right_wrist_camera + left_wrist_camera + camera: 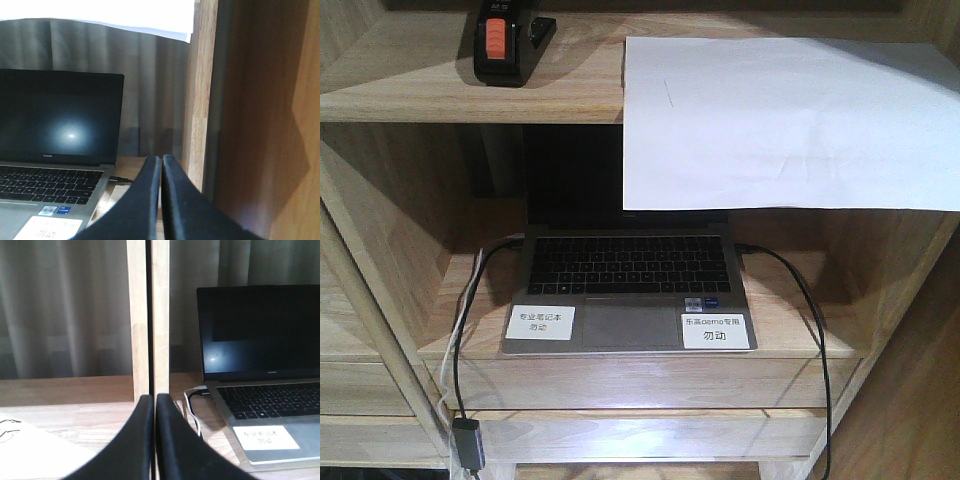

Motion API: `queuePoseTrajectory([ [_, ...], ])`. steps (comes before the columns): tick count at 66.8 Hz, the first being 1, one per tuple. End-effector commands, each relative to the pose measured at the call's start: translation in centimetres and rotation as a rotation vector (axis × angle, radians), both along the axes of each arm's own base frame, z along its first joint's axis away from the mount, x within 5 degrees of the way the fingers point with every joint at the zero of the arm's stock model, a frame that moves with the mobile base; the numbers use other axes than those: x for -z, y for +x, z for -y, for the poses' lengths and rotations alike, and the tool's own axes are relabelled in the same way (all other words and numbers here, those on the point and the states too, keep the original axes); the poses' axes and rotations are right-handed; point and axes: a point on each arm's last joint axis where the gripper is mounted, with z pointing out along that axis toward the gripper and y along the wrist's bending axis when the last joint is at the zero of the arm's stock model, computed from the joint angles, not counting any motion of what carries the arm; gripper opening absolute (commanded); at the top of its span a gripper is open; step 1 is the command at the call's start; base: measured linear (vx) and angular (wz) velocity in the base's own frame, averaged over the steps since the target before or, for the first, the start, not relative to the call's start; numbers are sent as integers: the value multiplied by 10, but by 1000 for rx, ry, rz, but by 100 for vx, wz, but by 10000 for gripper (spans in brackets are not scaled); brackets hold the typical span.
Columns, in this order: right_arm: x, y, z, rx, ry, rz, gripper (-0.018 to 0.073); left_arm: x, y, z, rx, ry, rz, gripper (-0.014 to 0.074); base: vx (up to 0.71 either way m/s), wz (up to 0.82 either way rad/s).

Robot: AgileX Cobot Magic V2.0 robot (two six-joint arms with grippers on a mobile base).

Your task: Grab stapler and paper to desk for stapling

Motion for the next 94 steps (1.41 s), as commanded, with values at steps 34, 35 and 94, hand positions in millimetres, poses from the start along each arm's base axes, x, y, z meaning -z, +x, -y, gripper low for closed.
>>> queuePoseTrajectory([
  [34,-7,-2,-1,-4,1,89,-9,2,0,1,8,-17,60,-7,0,0],
  [35,-7,-2,-1,-4,1,89,-9,2,0,1,8,-17,60,-7,0,0],
  [94,-6,-2,0,-4,1,86,-9,-35,-9,2,31,-40,445,-7,0,0],
])
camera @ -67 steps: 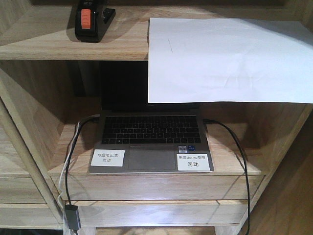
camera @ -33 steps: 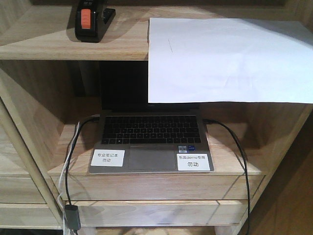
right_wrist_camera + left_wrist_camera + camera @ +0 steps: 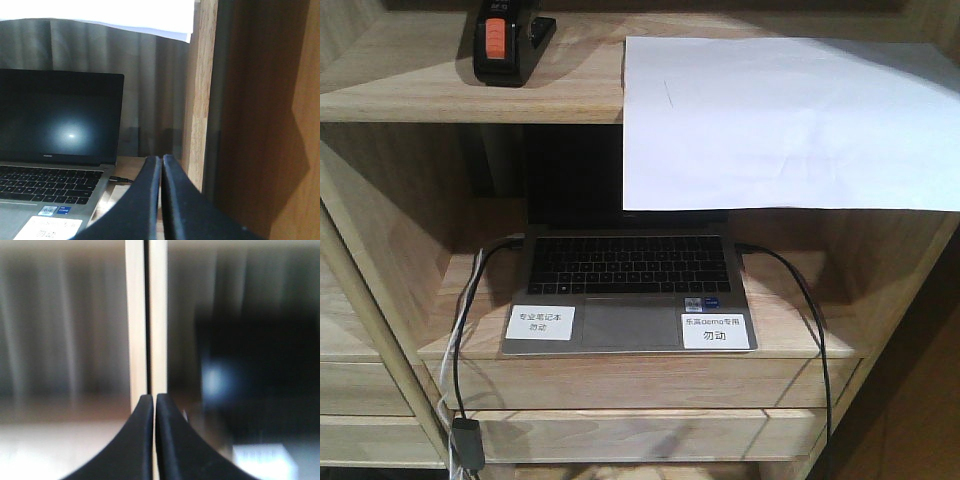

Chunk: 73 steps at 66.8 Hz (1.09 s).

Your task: Grab stapler and paper to desk for stapling

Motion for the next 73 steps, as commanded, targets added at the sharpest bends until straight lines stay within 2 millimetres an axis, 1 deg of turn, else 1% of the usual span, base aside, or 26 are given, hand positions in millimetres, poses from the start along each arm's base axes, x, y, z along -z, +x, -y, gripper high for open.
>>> queuePoseTrajectory([
  [1,-6,-2,0,-4,1,86,-9,-16,-7,1,20,-27,222,-7,0,0],
  [7,-6,-2,0,-4,1,86,-9,-29,-11,1,21,-30,268,-7,0,0],
  [11,-6,-2,0,-4,1,86,-9,-43,-14,0,19,-30,280,-7,0,0],
  [19,-6,-2,0,-4,1,86,-9,-81,-26,-1,14,-33,314,-7,0,0],
  [24,-6,-2,0,-4,1,86,-9,-111,-33,-2,11,-38,318,-7,0,0],
  [25,-6,-2,0,-4,1,86,-9,-118,-35,-2,10,-39,313,-7,0,0],
  [30,-6,-2,0,-4,1,86,-9,-140,-37,-3,4,-38,267,-7,0,0],
  [33,-6,-2,0,-4,1,86,-9,-157,-39,-3,0,-37,237,-7,0,0],
  [37,-6,-2,0,-4,1,86,-9,-172,-37,-4,-4,-38,171,-7,0,0],
  [42,-6,-2,0,-4,1,86,-9,-187,-36,-4,-12,-35,86,-7,0,0],
  [48,-6,-2,0,-4,1,86,-9,-195,-31,-5,-21,-31,-50,-7,0,0],
  [55,-6,-2,0,-4,1,86,-9,-196,-26,-4,-21,-35,-153,-7,0,0],
  [63,-6,-2,0,-4,1,86,-9,-192,-23,-3,-6,-53,-196,-7,0,0],
  [73,-6,-2,0,-4,1,86,-9,-194,-23,-3,-7,-51,-173,-7,0,0],
])
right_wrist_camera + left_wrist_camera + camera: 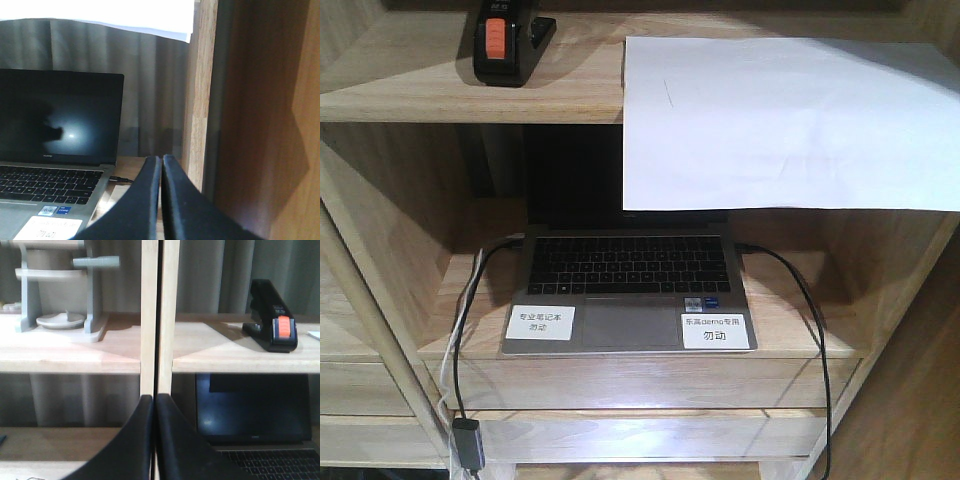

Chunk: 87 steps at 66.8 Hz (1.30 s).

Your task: Grab stapler and paper to desk for stapling

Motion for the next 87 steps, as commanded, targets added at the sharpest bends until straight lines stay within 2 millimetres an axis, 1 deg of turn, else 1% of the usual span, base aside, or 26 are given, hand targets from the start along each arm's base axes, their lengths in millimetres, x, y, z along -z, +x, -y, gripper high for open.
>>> queuePoseTrajectory([
  [1,-6,-2,0,-4,1,86,-9,-15,1,1,10,-20,86,-7,0,0],
  [12,-6,-2,0,-4,1,86,-9,-14,1,1,10,-21,75,8,0,0],
  [21,-6,-2,0,-3,1,82,-9,-16,1,2,20,-38,96,77,0,0],
  [28,-6,-2,0,-3,1,82,-9,-17,1,2,20,-38,104,180,0,0],
  [37,-6,-2,0,-3,1,82,-9,-17,1,2,20,-38,107,354,0,0],
  [46,-6,-2,0,-3,1,82,-9,-20,1,2,21,-40,142,471,0,0],
  [52,-6,-2,0,-3,1,82,-9,-21,1,2,21,-41,152,491,0,0],
  [61,-6,-2,0,-3,1,82,-9,-21,1,2,21,-42,148,483,0,0],
  [66,-6,-2,0,-3,1,82,-9,-19,4,2,20,-14,126,480,0,0],
  [71,-6,-2,0,-3,1,82,-9,-14,13,3,32,71,54,480,0,0],
  [73,-6,-2,0,-3,1,82,-9,-12,18,4,45,80,31,480,0,0],
  [82,-6,-2,0,-3,1,82,-9,-13,36,14,159,-11,5,480,0,0],
  [87,-6,-2,0,-3,1,83,-9,-14,48,21,216,-23,0,480,0,0],
])
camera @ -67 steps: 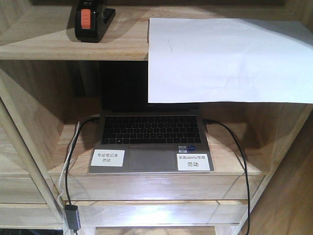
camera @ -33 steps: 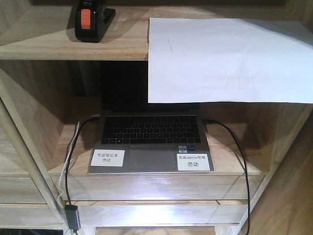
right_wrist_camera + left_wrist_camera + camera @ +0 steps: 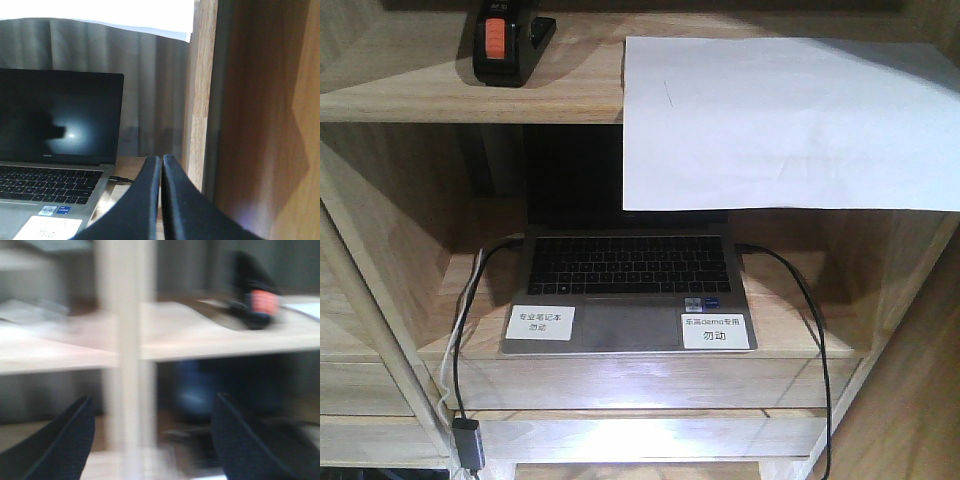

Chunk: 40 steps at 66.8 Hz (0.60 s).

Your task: Grab stapler and paper to desk for stapling

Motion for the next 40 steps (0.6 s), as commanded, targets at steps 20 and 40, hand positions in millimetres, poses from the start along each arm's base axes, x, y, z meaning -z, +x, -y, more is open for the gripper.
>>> queuePoseTrajectory([
  [20,-6,-2,0,-3,1,82,-9,-39,69,36,208,-26,20,480,0,0],
  [40,-6,-2,0,-3,1,82,-9,-88,138,79,314,12,-6,480,0,0],
])
